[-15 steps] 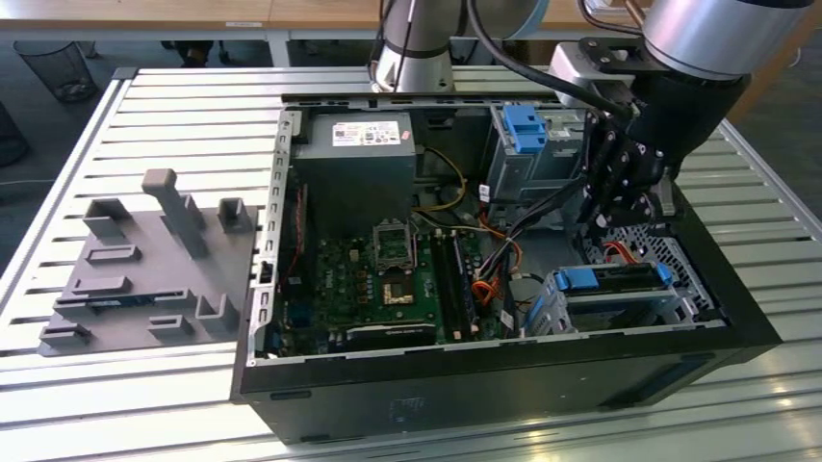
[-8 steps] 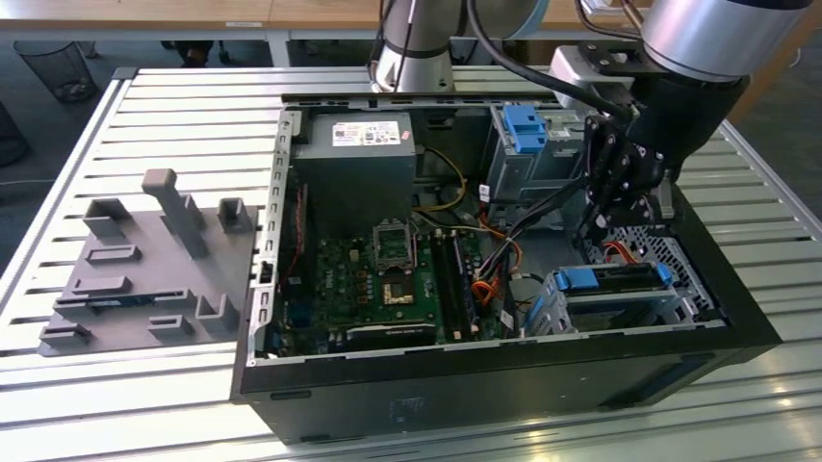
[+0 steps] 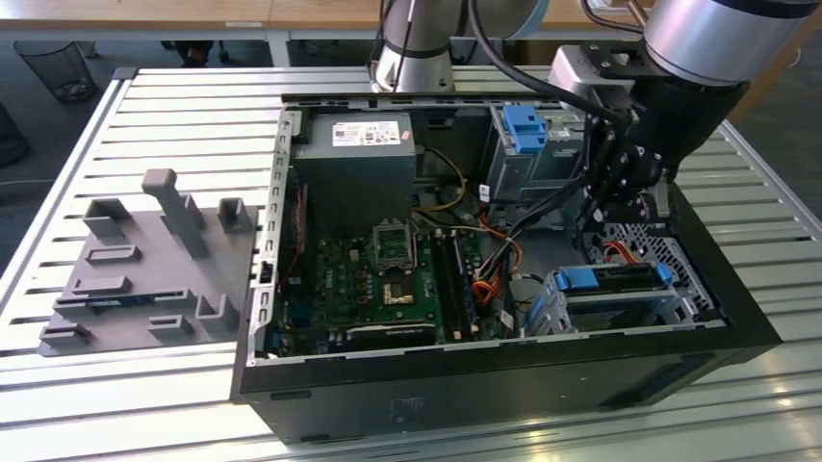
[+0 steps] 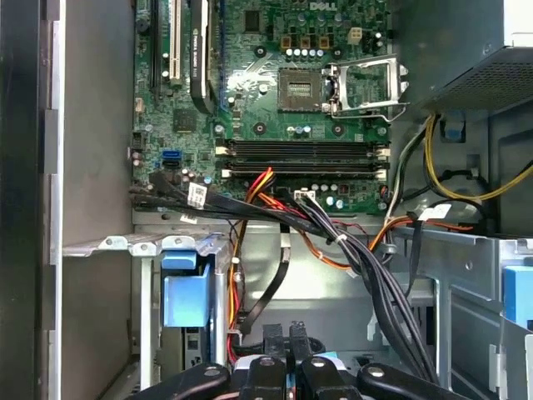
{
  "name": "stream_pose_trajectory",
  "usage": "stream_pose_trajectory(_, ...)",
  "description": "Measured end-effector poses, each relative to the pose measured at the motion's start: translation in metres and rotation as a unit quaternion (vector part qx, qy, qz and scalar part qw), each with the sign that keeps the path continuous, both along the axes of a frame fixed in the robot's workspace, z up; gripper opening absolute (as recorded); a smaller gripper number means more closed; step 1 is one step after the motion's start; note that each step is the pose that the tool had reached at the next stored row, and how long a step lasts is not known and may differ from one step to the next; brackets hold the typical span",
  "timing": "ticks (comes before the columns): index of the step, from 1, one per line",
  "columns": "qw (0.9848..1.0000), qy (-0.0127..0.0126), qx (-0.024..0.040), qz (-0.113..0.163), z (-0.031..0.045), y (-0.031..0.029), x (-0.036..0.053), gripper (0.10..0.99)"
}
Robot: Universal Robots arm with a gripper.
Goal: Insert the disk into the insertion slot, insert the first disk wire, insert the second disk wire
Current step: 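Insert the second disk wire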
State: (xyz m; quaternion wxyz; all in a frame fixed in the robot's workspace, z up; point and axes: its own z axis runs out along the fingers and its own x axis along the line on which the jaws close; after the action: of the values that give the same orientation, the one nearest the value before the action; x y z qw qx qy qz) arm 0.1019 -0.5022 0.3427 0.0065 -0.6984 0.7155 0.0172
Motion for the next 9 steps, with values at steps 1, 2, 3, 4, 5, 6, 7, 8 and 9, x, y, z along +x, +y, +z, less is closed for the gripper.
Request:
stream_pose_trajectory(1, 1.0000, 0.0000, 0.0000, 0.000, 0.0000, -0.0003, 0.0000, 0.145)
stream_pose_trajectory(2, 1.0000, 0.0000, 0.0000, 0.000, 0.0000, -0.0006, 0.0000, 0.145)
stream_pose_trajectory(3, 1.0000, 0.0000, 0.0001, 0.000, -0.0001, -0.0010, 0.0000, 0.145)
stream_pose_trajectory(4, 1.0000, 0.0000, 0.0000, 0.000, -0.0001, -0.0016, 0.0000, 0.145)
stream_pose_trajectory(5, 1.0000, 0.0000, 0.0001, 0.000, -0.0002, -0.0024, 0.0001, 0.145)
stream_pose_trajectory(6, 1.0000, 0.0000, 0.0000, 0.000, -0.0002, -0.0034, 0.0001, 0.145)
stream_pose_trajectory(7, 1.0000, 0.0000, 0.0000, 0.000, -0.0003, -0.0046, 0.0001, 0.145)
stream_pose_trajectory(8, 1.0000, 0.0000, 0.0001, 0.000, -0.0004, -0.0060, 0.0001, 0.145)
stream_pose_trajectory(9, 1.0000, 0.0000, 0.0001, 0.000, -0.0005, -0.0077, 0.0001, 0.145)
